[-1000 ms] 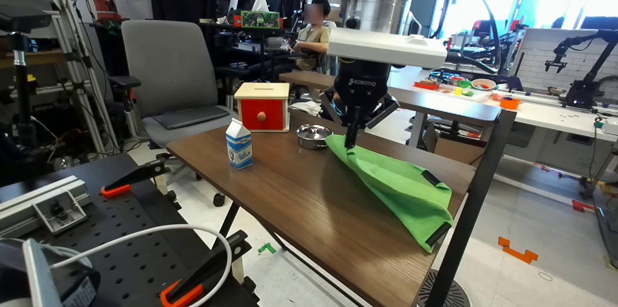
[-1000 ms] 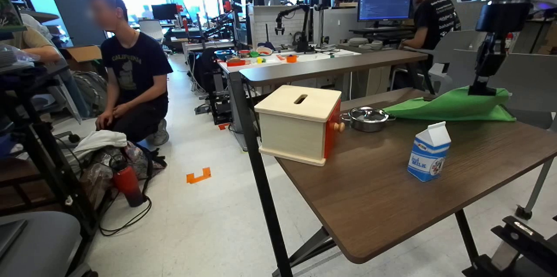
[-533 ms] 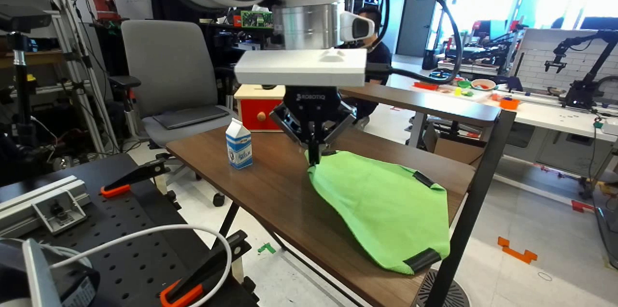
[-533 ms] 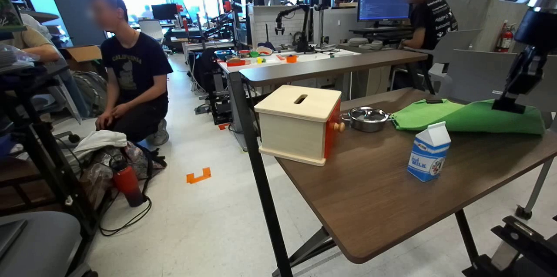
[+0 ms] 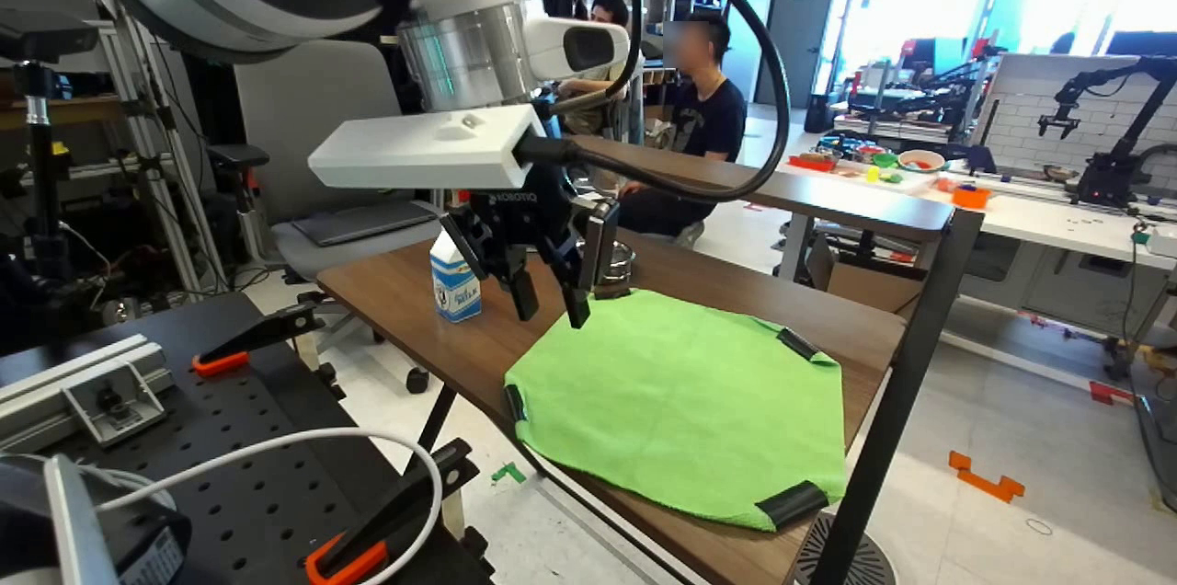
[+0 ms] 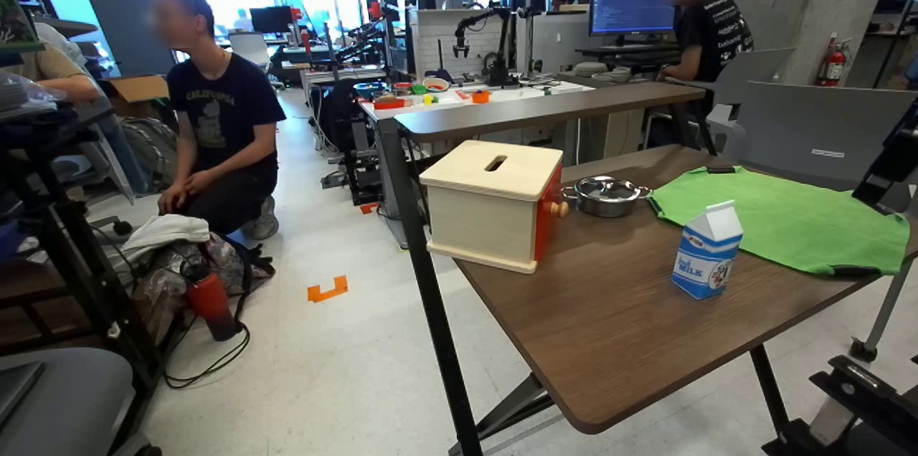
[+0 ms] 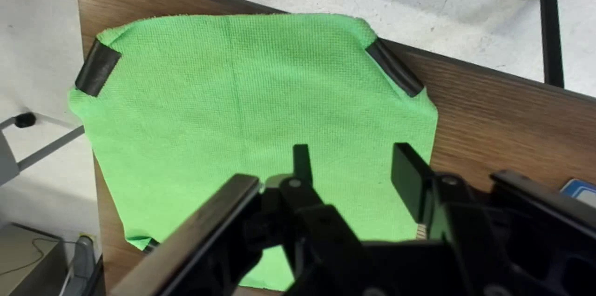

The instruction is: Unfold the green towel

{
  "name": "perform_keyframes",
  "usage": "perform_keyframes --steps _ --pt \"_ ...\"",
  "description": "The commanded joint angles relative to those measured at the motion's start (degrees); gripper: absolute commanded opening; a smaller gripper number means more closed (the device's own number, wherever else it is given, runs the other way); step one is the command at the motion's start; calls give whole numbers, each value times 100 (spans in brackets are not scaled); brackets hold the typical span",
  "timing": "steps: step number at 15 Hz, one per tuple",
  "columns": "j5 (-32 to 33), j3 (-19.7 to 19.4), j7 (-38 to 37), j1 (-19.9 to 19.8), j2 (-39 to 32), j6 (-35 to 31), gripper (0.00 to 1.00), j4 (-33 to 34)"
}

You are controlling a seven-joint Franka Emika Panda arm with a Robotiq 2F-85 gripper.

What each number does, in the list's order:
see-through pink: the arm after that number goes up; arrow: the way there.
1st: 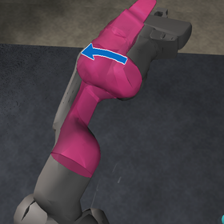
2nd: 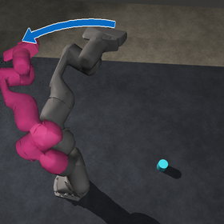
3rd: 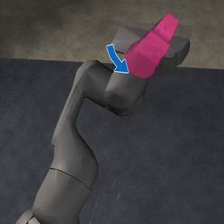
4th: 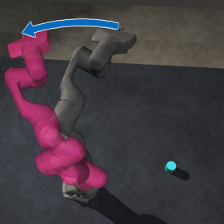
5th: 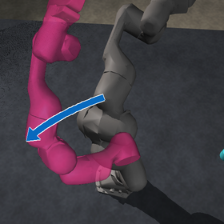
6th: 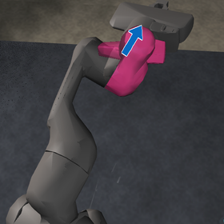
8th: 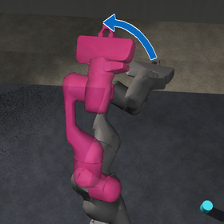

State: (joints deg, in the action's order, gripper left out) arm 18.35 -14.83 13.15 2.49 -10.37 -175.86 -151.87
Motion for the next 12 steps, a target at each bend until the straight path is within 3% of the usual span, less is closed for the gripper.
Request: perform_keyframes --steps 1,3,4,7,9,10,12 --pt "529 -633 -810 657 126 46 81 19" --pt "215 -317 -699 595 304 268 95 32" --pt "33 143 -580 265 363 415 100 111" --pt "-408 639 -558 97 350 1025 100 607" --pt "-324 663 -817 114 371 2073 100 1174" --pt "-271 748 -709 20 278 1396 100 795" --pt "-280 778 -766 3 305 1881 100 1139"
